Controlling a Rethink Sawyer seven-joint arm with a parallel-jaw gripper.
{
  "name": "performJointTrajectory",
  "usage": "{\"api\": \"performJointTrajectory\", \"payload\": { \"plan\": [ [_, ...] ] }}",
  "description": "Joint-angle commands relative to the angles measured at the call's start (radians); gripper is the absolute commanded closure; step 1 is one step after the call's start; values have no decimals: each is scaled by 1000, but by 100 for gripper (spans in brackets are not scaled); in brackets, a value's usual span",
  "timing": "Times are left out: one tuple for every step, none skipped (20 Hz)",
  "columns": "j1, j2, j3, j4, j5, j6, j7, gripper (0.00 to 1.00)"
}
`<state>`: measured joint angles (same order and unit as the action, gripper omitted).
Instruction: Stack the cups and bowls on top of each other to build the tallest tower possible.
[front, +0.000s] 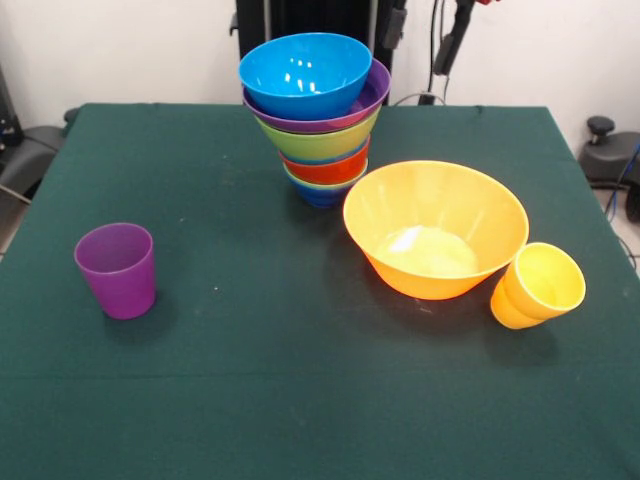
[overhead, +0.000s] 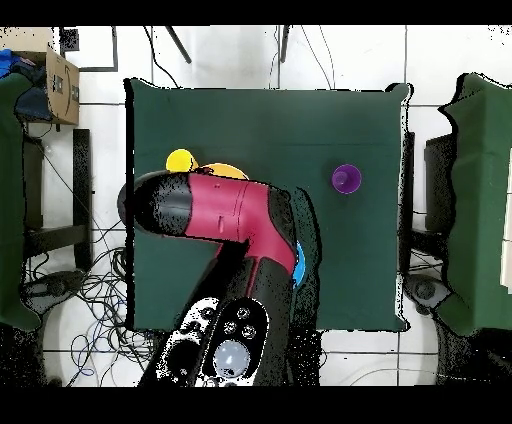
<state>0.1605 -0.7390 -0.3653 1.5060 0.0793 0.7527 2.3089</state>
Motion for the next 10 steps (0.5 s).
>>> {"api": "performJointTrajectory", "payload": {
  "plan": [
    [30,74,106,57,34,-141,186,0],
    [31,77,105,62,38,-156,189,0],
    [35,84,103,64,43,-176,196,0],
    [37,89,101,68,47,-189,197,0],
    [41,96,98,67,53,-202,205,0],
    [44,100,95,68,59,-211,205,0],
    [48,108,92,66,64,-224,212,0],
    [50,112,89,69,69,-235,213,0],
    [55,121,86,67,74,-248,218,0],
    [58,127,83,65,79,-253,219,0]
  ]
}}
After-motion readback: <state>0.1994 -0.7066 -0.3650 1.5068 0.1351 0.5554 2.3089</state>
